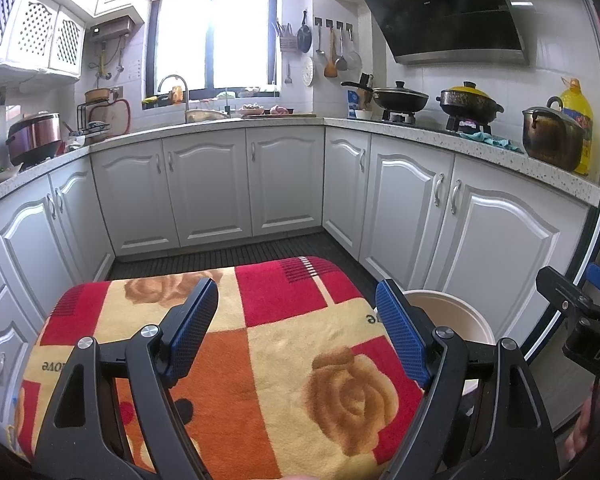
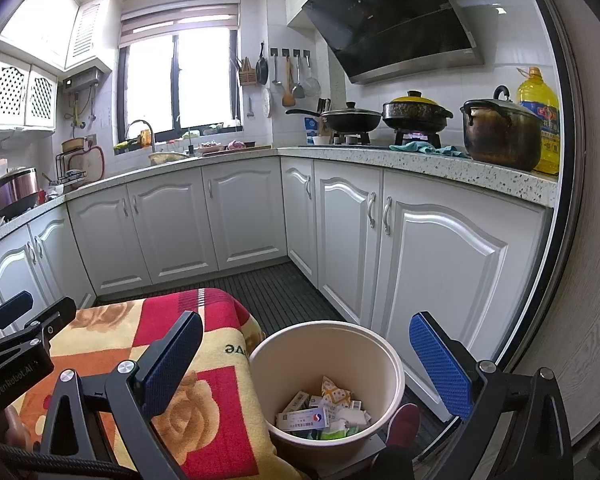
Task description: Collect trash
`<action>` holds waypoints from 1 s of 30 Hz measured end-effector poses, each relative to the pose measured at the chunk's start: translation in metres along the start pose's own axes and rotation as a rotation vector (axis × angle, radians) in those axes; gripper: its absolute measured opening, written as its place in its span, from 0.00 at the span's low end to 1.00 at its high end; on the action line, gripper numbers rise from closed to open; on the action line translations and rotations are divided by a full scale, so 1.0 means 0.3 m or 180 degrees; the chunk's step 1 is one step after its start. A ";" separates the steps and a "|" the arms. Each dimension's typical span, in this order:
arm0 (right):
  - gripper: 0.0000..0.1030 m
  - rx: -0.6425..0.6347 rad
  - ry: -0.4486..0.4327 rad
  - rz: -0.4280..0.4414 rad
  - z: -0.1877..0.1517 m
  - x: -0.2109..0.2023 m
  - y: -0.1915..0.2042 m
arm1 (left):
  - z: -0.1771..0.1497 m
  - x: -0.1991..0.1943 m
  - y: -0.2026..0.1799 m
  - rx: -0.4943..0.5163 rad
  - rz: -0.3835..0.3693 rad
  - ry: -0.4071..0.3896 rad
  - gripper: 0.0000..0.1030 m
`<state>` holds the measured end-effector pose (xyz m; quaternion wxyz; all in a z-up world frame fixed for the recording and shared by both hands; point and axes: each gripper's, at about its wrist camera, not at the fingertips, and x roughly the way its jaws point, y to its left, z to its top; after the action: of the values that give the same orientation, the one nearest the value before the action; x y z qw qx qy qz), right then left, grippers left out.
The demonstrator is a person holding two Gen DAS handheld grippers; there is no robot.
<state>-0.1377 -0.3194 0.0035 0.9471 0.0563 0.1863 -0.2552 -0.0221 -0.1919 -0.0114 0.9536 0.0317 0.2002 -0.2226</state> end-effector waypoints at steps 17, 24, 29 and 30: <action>1.00 -0.0006 0.0026 -0.0001 -0.012 0.004 -0.003 | -0.008 0.004 -0.002 0.0046 -0.0027 0.0019 0.79; 1.00 -0.0011 0.0058 -0.0004 -0.020 0.019 -0.001 | -0.011 0.009 -0.004 0.0057 -0.0027 0.0038 0.79; 1.00 -0.0027 0.0091 -0.0011 -0.022 0.029 0.003 | -0.014 0.015 -0.006 0.0078 -0.0028 0.0046 0.79; 1.00 -0.0031 0.0096 -0.0016 -0.021 0.033 0.005 | -0.017 0.016 -0.003 0.0080 -0.0026 0.0049 0.79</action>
<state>-0.1311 -0.3212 -0.0062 0.9438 0.0550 0.2019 -0.2558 -0.0205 -0.1940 -0.0179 0.9506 0.0446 0.2048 -0.2288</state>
